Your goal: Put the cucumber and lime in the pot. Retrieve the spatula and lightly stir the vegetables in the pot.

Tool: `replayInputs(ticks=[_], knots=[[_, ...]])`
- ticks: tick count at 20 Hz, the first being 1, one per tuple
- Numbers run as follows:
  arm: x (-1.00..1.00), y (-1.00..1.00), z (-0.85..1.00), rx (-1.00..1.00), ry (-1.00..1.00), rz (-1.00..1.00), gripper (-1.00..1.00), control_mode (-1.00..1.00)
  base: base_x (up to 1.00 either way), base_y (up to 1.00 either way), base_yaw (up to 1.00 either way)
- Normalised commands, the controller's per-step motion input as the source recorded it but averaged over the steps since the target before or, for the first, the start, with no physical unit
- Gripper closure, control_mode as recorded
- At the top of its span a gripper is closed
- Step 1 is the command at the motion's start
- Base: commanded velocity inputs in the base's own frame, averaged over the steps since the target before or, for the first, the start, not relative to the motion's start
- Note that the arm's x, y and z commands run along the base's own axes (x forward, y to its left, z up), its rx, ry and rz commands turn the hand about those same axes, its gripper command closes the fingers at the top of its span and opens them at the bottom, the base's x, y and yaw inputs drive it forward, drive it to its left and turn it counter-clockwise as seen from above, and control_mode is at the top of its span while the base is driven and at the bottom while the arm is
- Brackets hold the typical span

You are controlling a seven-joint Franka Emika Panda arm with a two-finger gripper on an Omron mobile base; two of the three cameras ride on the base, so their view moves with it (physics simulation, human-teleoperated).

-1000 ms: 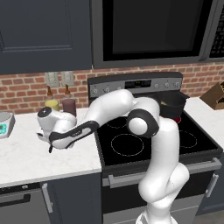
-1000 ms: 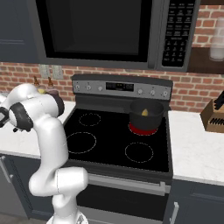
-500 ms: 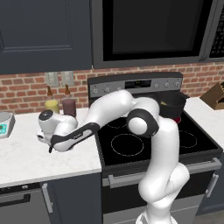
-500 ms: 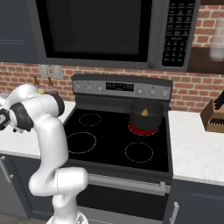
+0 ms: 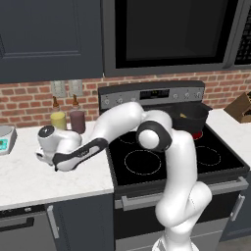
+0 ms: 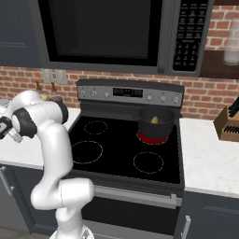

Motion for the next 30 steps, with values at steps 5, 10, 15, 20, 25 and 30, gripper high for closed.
replayInputs(ticks=[5, 10, 15, 20, 25, 30], knots=[[0.01, 0.18, -0.22, 0.00, 0.00, 0.00, -1.00, -1.00, 0.00, 0.00, 0.00], [0.07, 0.06, -0.28, -0.01, 0.00, -0.01, -1.00, -1.00, 0.00, 0.00, 0.00], [0.25, 0.00, -0.25, -0.03, 0.00, -0.04, -1.00, -1.00, 0.00, 0.00, 0.00], [0.48, 0.00, -0.13, -0.01, 0.00, -0.05, -1.00, -1.00, 0.00, 0.00, 0.00], [0.44, 0.00, -0.13, 0.00, 0.00, -0.04, -1.00, -1.00, 0.00, 0.00, 0.00], [0.12, 0.00, -0.30, -0.02, 0.00, -0.03, 1.00, -1.00, 0.00, 0.00, 0.00]])
